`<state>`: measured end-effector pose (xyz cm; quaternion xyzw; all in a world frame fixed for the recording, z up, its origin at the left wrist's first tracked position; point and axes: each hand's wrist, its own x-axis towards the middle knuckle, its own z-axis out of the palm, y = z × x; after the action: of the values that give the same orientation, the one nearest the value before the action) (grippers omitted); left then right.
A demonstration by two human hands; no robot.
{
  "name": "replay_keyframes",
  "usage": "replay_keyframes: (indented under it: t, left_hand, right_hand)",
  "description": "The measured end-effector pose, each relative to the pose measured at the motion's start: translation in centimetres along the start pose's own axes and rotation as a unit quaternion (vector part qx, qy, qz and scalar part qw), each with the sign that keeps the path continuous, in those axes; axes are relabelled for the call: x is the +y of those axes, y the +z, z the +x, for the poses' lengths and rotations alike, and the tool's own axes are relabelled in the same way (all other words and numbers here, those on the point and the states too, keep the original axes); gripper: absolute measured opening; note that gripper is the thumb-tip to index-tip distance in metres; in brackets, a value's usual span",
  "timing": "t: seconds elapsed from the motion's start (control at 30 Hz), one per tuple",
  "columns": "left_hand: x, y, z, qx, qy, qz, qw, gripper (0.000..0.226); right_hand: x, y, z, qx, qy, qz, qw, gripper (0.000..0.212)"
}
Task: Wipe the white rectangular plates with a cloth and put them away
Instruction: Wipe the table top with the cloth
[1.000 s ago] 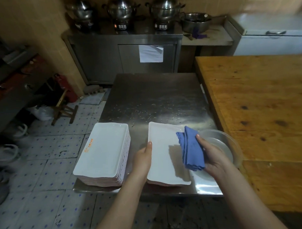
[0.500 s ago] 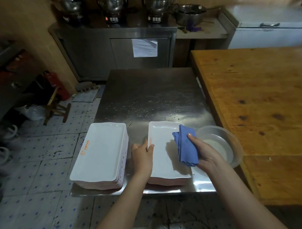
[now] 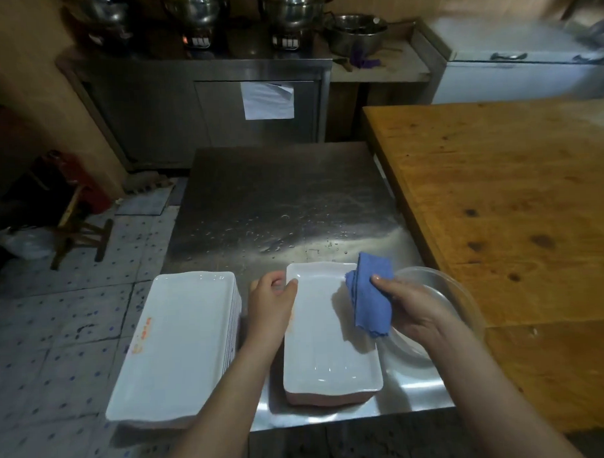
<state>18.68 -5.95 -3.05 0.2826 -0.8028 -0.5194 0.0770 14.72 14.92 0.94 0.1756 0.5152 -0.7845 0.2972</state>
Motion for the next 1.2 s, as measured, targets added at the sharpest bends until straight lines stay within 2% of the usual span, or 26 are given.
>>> replay_keyframes:
  t: [0.2,0.33,0.43,0.57,0.67,0.8,0.9,1.0,1.07,1.2]
  left_hand:
    - [3.3,1.6,3.2,-0.022,0.019,-0.082,0.996,0.016]
    - [4.7,3.5,4.9,-0.017,0.026,-0.105,0.994,0.020]
    - [5.4,5.7,5.9,-0.003,0.022,-0.141,0.990,0.021]
    - [6.9,8.8,7.4,-0.009,0.020,-0.147,0.989,0.023]
    - [7.7,10.8,8.7,-0.027,0.002,-0.124,0.992,0.021]
    - [8.5,12.5,9.6,-0.028,-0.018,-0.111,0.993,0.021]
    - [8.6,13.3,9.3,-0.032,-0.038,-0.107,0.993,0.022]
    - [8.9,13.7,9.0,-0.034,-0.041,-0.111,0.992,0.021]
    - [9.1,14.0,8.9,-0.030,-0.038,-0.117,0.992,0.021]
    - [9.1,14.0,8.4,-0.026,-0.039,-0.120,0.992,0.021]
  right_hand:
    - [-4.4,-1.5,2.6,0.001,-0.057,-0.095,0.994,0.031]
    - [-7.3,-3.1,5.3,0.036,-0.045,-0.211,0.976,0.018]
    - [-9.2,-4.4,7.9,0.017,-0.029,-0.220,0.975,0.013]
    - [-11.1,-6.6,12.2,0.001,0.020,-0.199,0.980,0.030]
    - [-11.2,-8.3,15.5,0.026,0.056,-0.209,0.976,0.039]
    - [-10.2,-10.3,18.3,0.089,0.054,-0.358,0.928,0.041]
    - [-9.4,-10.9,18.7,0.120,0.018,-0.520,0.845,0.053]
    - [-9.0,-11.1,18.5,0.138,-0.020,-0.609,0.781,0.061]
    - [-8.8,-11.2,18.4,0.149,-0.042,-0.621,0.768,0.056]
    - [-8.9,-11.5,17.6,0.157,-0.073,-0.604,0.778,0.048]
